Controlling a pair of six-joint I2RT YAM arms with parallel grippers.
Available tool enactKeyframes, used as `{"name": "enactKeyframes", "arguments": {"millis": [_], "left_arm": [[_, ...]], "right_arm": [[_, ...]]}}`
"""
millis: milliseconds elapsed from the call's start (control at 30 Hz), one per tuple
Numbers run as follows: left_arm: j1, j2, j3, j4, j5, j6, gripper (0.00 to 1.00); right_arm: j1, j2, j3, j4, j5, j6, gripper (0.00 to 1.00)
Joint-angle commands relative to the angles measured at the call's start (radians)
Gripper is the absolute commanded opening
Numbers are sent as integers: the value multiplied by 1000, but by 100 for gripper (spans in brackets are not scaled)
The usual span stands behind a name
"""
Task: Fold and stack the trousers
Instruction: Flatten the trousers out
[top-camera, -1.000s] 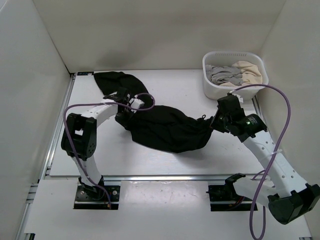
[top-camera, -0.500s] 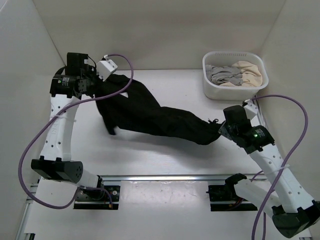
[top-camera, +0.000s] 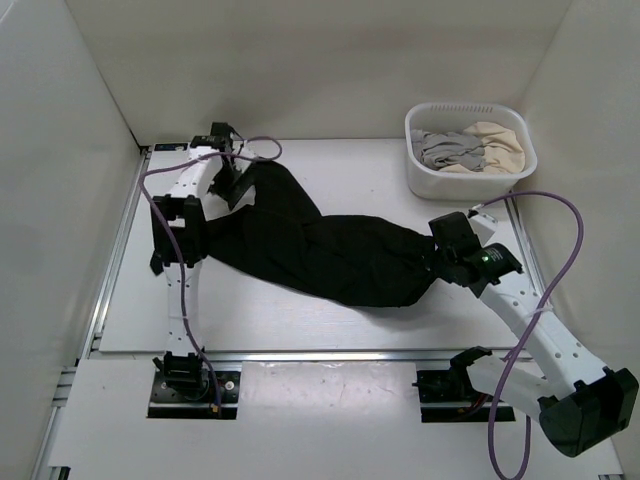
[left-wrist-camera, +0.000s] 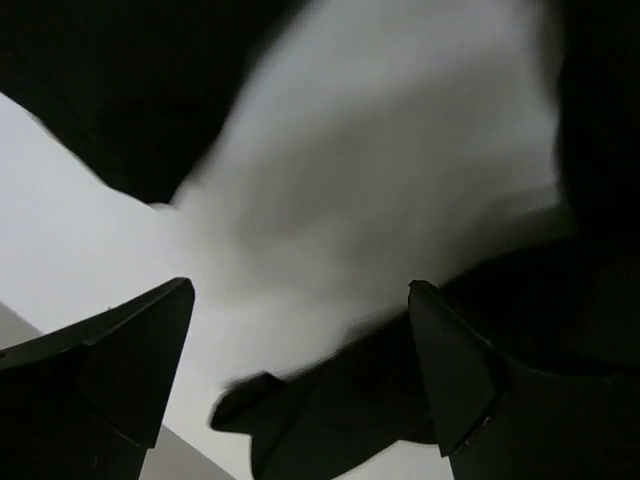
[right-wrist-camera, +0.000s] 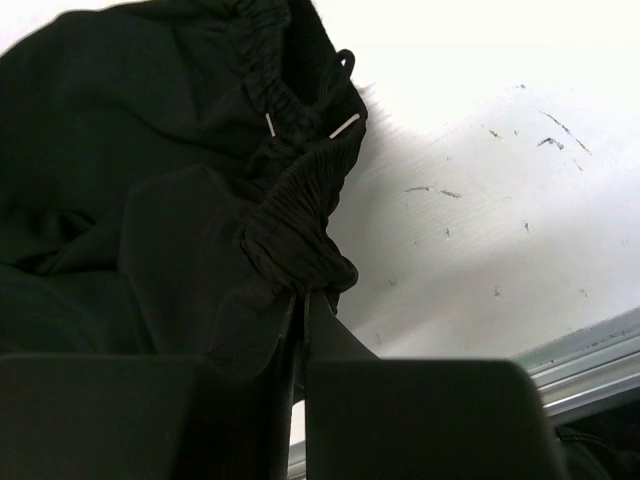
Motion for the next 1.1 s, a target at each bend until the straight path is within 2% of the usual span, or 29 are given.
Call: {"name": "enactKeyframes", "arguments": {"millis": [0,133,167,200,333,467,600,833,900,967,1000,1033,1067], "left_arm": [[62,-380,-208,33,-27,-62,100],[172,-595,-568,87,3,13,100],[191,-620,-633,96,-6,44,100],[221,-638,-763,107,-18,53,100],[278,-735,-999,214,-69,75,100],[354,-795,-1058,225,62,43,100],[363,-751,-1147,303,-21,52,100],[383,-637,-1132,488,-159,-5,100],[383,-623,-1109,501,-150,-19,89],[394,-611,-1097,501,-104,-28,73],[419,-599,-1088,501,-104,-37,41],[430,-599,-1087,501,-95,-37,22],[440,-599,-1087,501,-95,-37,14]], "right_arm": [[-9,-21,40,36,18,3,0],[-9,-42,14,27,18,3,0],[-18,-42,14,27,27,3,0],[-18,-42,4,27,27,3,0],[-18,-42,4,18,18,3,0],[-18,-42,-6,7,18,3,0],[-18,-54,-27,18,18,3,0],[-18,-54,-27,18,18,-17,0],[-18,-65,-36,-6,39,-5,0],[-18,-91,-36,-28,67,18,0],[-18,-100,-47,-37,97,30,0],[-18,-113,-47,-48,110,30,0],[-18,-122,-47,-57,125,42,0]]}}
